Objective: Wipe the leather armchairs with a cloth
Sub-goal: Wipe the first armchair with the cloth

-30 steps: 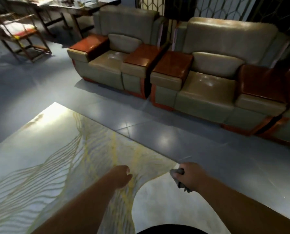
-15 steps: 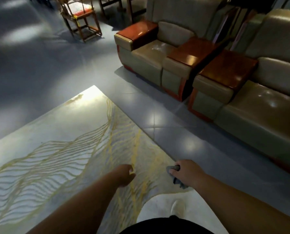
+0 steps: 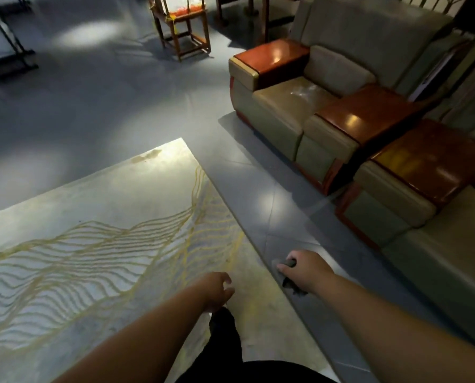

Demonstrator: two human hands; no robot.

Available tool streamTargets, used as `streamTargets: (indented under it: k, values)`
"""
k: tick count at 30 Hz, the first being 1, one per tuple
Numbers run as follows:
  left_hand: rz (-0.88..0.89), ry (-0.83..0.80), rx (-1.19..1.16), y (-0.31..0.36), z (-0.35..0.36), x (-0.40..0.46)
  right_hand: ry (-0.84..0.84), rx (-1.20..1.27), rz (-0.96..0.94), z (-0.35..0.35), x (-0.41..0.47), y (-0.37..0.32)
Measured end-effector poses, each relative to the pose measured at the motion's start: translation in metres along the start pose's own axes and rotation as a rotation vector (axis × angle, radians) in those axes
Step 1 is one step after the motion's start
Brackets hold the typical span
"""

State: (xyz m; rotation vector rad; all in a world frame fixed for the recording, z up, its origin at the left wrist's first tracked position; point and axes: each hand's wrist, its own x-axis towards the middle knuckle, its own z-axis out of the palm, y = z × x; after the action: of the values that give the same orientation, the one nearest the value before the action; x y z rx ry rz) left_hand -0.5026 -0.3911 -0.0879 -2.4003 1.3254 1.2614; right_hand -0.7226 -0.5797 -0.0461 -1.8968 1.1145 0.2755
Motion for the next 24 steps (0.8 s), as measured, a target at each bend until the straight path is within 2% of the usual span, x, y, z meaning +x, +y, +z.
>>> streamTargets:
  k: [9, 14, 19, 24]
  values:
    - [-0.008, 0.055, -0.037, -0.059, -0.160, 0.113, -0.036, -0.066, 0.045, -0.038, 0.155, -0.097]
    - [-0.016, 0.084, -0.035, -0.104, -0.250, 0.158, -0.021, -0.215, 0.057, -0.054, 0.230, -0.173]
    - [-0.074, 0.083, -0.031, -0.150, -0.306, 0.189, -0.048, -0.159, 0.043, -0.055, 0.286, -0.229]
    - [-0.103, 0.063, -0.049, -0.172, -0.333, 0.223, -0.079, -0.343, -0.032, -0.063, 0.341, -0.257]
